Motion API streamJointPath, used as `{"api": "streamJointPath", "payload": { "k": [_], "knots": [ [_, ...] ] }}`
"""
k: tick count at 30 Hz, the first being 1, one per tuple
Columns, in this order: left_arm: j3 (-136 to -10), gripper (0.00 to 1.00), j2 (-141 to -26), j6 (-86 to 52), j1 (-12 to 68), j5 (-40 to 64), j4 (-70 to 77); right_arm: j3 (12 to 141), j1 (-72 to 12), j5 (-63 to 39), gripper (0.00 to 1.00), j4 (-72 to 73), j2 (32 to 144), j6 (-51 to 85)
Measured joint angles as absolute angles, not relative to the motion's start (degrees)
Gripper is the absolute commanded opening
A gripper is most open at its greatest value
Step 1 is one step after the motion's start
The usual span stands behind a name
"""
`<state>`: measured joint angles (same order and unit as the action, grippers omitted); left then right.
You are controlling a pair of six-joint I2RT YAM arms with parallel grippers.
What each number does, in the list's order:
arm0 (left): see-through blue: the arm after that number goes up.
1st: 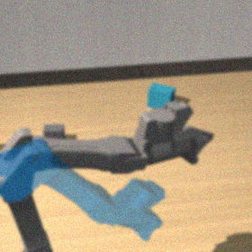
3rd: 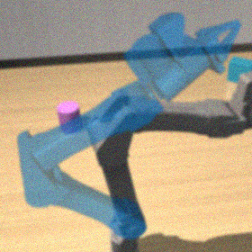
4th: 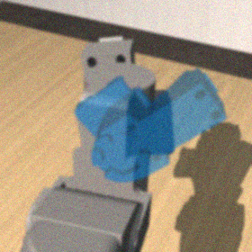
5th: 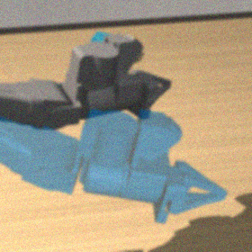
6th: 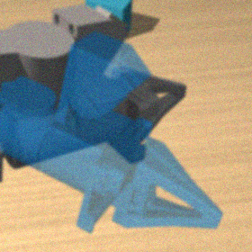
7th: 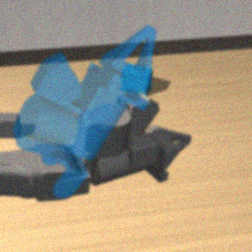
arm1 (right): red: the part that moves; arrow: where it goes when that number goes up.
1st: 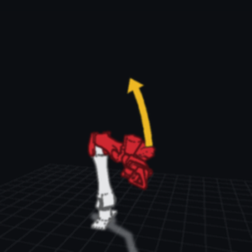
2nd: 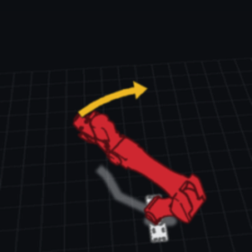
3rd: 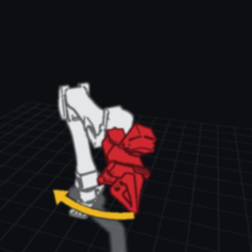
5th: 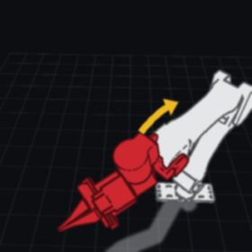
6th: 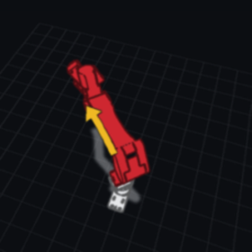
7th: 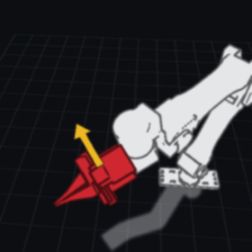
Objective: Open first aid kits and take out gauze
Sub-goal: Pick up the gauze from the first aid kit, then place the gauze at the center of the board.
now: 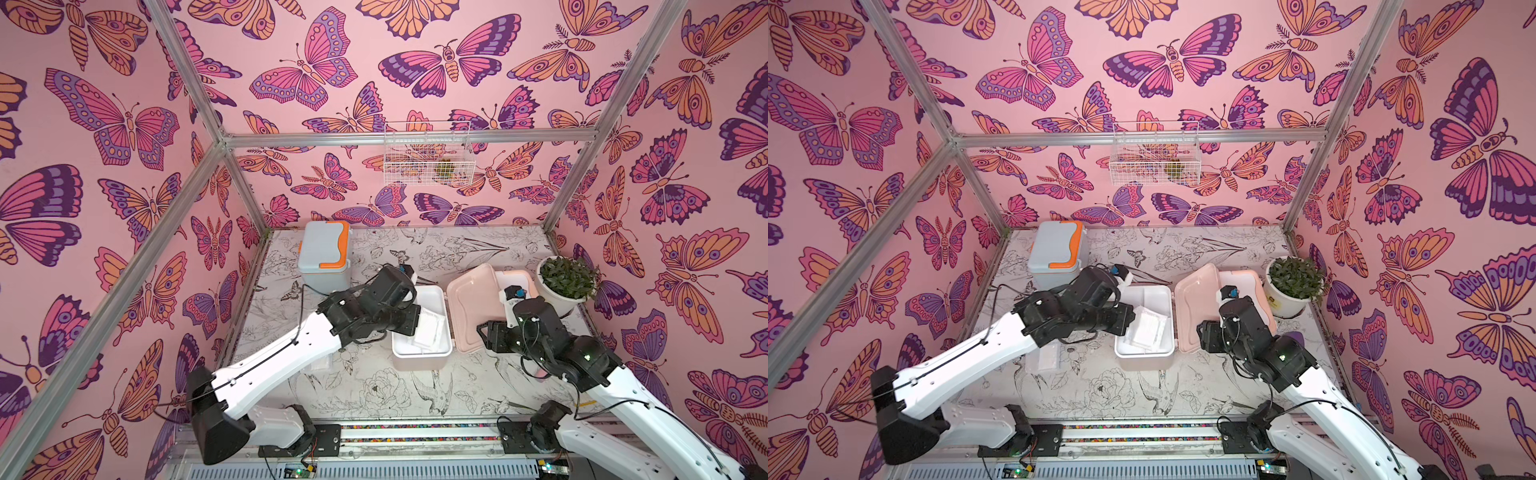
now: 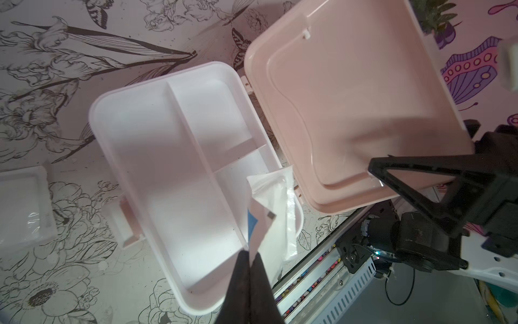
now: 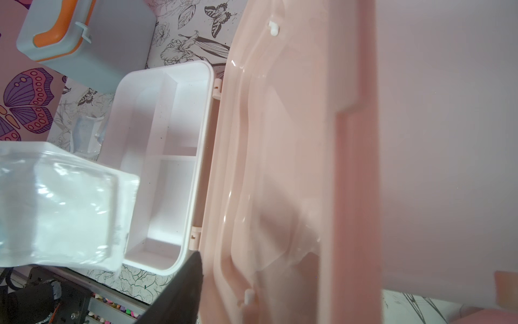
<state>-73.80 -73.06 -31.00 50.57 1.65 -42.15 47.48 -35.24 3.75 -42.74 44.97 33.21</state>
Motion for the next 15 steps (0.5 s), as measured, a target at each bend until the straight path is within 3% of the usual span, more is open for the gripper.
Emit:
{"api": "streamJointPath", "payload": {
  "k": [9,15],
  "knots": [
    [-65.93,0.0,-58.72,-30.94,38.22,-0.14,-47.68,47.48,-35.22,3.53,0.61,-42.76,44.91,33.21],
    [-60.18,0.0,-56.29,-30.55,30.74,-2.5,-51.62,47.4,-35.22,3.36,0.61,-42.76,44.86,33.21]
  ]
}}
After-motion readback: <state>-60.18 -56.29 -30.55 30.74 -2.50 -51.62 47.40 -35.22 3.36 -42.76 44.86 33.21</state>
